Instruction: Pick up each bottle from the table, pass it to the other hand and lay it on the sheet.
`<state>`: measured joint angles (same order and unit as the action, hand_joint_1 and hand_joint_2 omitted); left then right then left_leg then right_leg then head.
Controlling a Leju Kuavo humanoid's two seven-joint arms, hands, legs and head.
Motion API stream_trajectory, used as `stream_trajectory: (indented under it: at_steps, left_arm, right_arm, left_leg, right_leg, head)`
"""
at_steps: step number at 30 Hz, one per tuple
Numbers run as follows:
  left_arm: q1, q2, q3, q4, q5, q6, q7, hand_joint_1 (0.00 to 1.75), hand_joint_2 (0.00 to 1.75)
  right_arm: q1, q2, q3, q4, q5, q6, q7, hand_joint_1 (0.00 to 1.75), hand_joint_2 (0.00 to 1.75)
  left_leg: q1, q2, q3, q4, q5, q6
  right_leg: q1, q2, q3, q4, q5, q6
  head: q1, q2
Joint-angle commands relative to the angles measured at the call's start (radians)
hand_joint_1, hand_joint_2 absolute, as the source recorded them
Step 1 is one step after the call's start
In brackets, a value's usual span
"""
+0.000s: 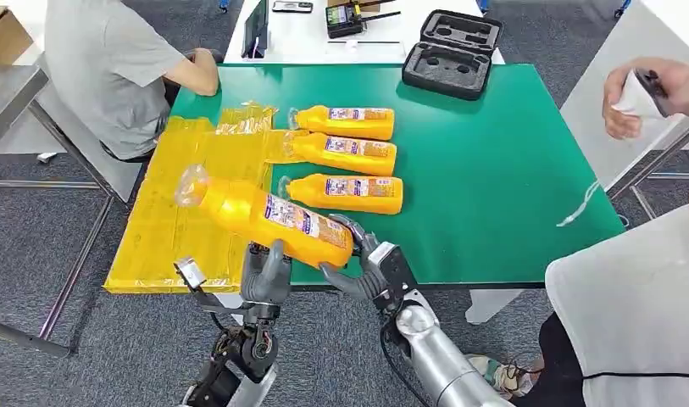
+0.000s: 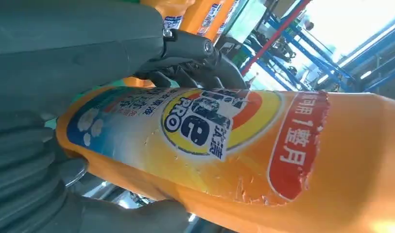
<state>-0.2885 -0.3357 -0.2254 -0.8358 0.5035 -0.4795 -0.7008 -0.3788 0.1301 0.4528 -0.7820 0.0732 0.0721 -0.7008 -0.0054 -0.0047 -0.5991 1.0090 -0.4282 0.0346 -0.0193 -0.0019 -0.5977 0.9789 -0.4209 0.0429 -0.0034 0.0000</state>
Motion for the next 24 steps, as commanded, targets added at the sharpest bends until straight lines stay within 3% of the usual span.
stream_trajectory:
  at_steps: [1,7,8,9,11,12,13,15,17,19,24]
  left_arm:
    - [0.020,-0.013,0.006,-0.008,-0.003,0.003,0.003,1.75,1.75]
    - [0.025,-0.013,0.012,-0.019,-0.005,0.000,0.003,1.75,1.75]
    - [0.029,-0.013,0.018,-0.023,-0.005,0.001,0.003,1.75,1.75]
    - [0.027,-0.013,0.028,-0.017,0.004,-0.006,0.003,1.75,1.75]
    - [0.036,-0.013,0.060,-0.043,-0.029,-0.003,0.003,1.75,1.75]
    - [0.057,-0.013,0.072,-0.129,-0.163,0.108,0.003,1.75,1.75]
    - [0.093,-0.013,0.057,-0.280,-0.372,0.306,0.003,1.75,1.75]
    - [0.070,0.096,-0.170,-0.363,-0.567,0.731,0.003,1.75,1.75]
    - [0.024,0.169,-0.279,-0.323,-0.609,0.921,0.003,1.75,1.75]
    - [0.017,0.193,-0.303,-0.329,-0.613,0.961,0.003,1.75,1.75]
    - [0.040,0.174,-0.235,-0.385,-0.466,0.737,0.003,1.75,1.75]
  right_arm:
    - [-0.042,0.000,0.029,0.067,-0.004,0.005,0.003,1.75,1.75]
    - [-0.046,0.000,0.027,0.071,-0.008,0.008,0.003,1.75,1.75]
    - [-0.054,0.003,0.022,0.090,-0.014,0.016,0.003,1.54,1.75]
    - [-0.058,0.010,0.008,0.104,-0.018,0.009,0.003,0.00,1.75]
    - [-0.069,0.022,-0.018,0.139,-0.021,0.007,0.003,0.00,1.75]
    - [-0.060,0.017,-0.024,0.123,-0.005,-0.032,0.003,0.00,1.75]
    - [-0.050,0.014,-0.041,0.115,-0.009,-0.055,0.003,0.00,1.75]
    - [-0.024,-0.002,-0.070,0.079,-0.017,-0.062,0.003,0.00,1.75]
    - [-0.010,-0.002,-0.099,0.067,-0.022,-0.067,0.003,0.00,1.75]
    - [-0.004,0.001,-0.112,0.061,-0.024,-0.074,0.003,0.00,1.75]
    - [0.056,0.002,-0.152,0.016,-0.039,-0.065,0.003,0.00,1.75]
  left_leg:
    - [0.001,0.001,0.004,0.000,-0.002,-0.002]
    - [0.001,0.001,0.003,0.000,-0.001,-0.002]
    - [0.001,0.001,0.002,0.000,-0.001,-0.001]
    - [0.001,0.002,0.003,0.000,-0.002,-0.002]
    - [0.001,0.003,0.005,-0.001,-0.002,-0.002]
    - [0.001,0.003,0.004,0.000,-0.002,-0.002]
    - [0.001,0.003,0.005,0.000,-0.003,-0.002]
    - [0.001,0.001,0.000,0.001,-0.001,-0.001]
    - [0.001,-0.001,0.002,0.000,-0.001,-0.002]
    - [0.001,-0.002,0.003,-0.001,-0.001,-0.002]
    - [0.001,-0.001,0.003,-0.001,-0.001,-0.002]
  right_leg:
    - [0.001,0.001,0.004,-0.001,-0.001,-0.002]
    - [0.001,0.001,0.003,-0.001,-0.001,-0.002]
    - [0.001,0.001,0.002,-0.001,-0.001,-0.001]
    - [0.001,0.001,0.003,-0.001,-0.001,-0.002]
    - [0.001,0.002,0.004,-0.001,-0.001,-0.002]
    - [0.001,0.002,0.004,-0.001,-0.001,-0.002]
    - [0.002,0.003,0.005,-0.001,-0.001,-0.002]
    - [0.001,0.001,0.000,0.000,-0.001,-0.001]
    - [0.001,-0.001,0.002,0.000,-0.001,-0.002]
    - [0.001,-0.002,0.003,-0.001,-0.002,-0.002]
    - [0.001,-0.001,0.003,-0.001,-0.001,-0.002]
  head:
    - [0.000,0.000]
    - [0.000,0.000]
    - [0.000,0.000]
    - [0.000,0.000]
    - [0.000,0.000]
    - [0.000,0.000]
    - [0.000,0.000]
    - [0.000,0.000]
    - [0.000,0.000]
    - [0.000,0.000]
    - [0.000,0.000]
